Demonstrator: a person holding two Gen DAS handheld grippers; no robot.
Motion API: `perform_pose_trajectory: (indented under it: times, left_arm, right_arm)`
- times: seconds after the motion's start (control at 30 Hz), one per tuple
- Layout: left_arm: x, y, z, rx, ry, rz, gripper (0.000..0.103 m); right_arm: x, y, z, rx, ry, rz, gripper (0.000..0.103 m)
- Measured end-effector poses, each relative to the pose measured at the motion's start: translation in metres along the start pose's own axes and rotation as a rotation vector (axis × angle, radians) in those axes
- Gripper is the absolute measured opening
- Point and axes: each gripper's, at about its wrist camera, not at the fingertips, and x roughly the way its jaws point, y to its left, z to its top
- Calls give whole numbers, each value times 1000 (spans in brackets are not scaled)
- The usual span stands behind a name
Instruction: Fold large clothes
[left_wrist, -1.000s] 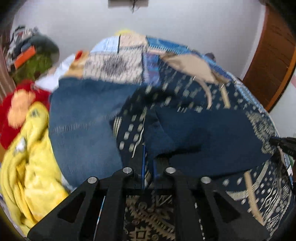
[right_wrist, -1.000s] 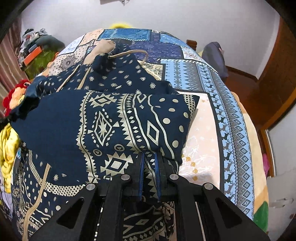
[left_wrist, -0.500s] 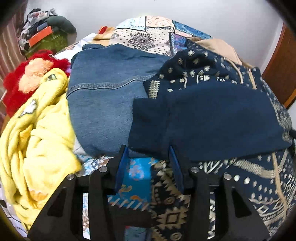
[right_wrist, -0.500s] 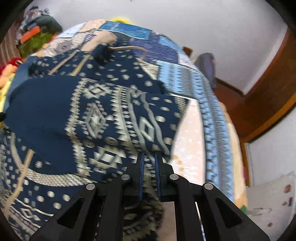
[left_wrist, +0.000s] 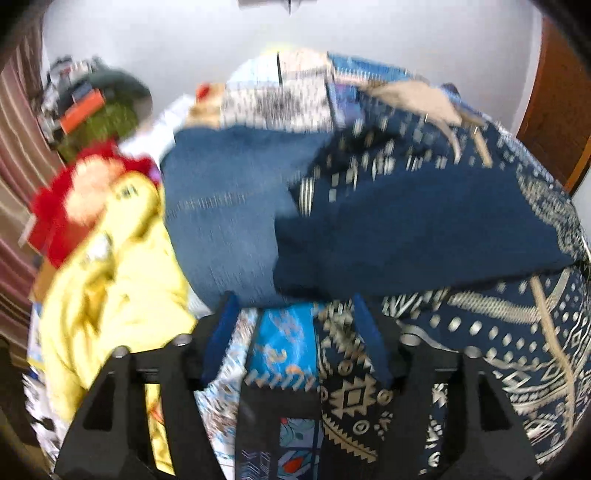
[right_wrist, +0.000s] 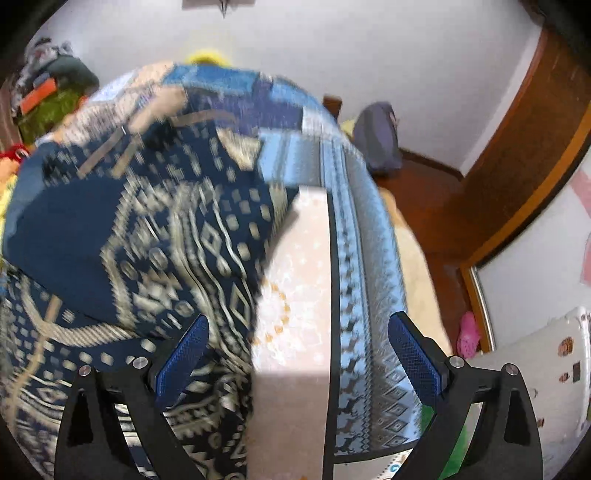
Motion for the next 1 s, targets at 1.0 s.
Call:
perform_pose_trajectory:
  times: [1.0]
  left_arm:
    - [133,-98,237,-13,83,-196,96]
  right_arm:
    - [121,91,225,78,45,289,97]
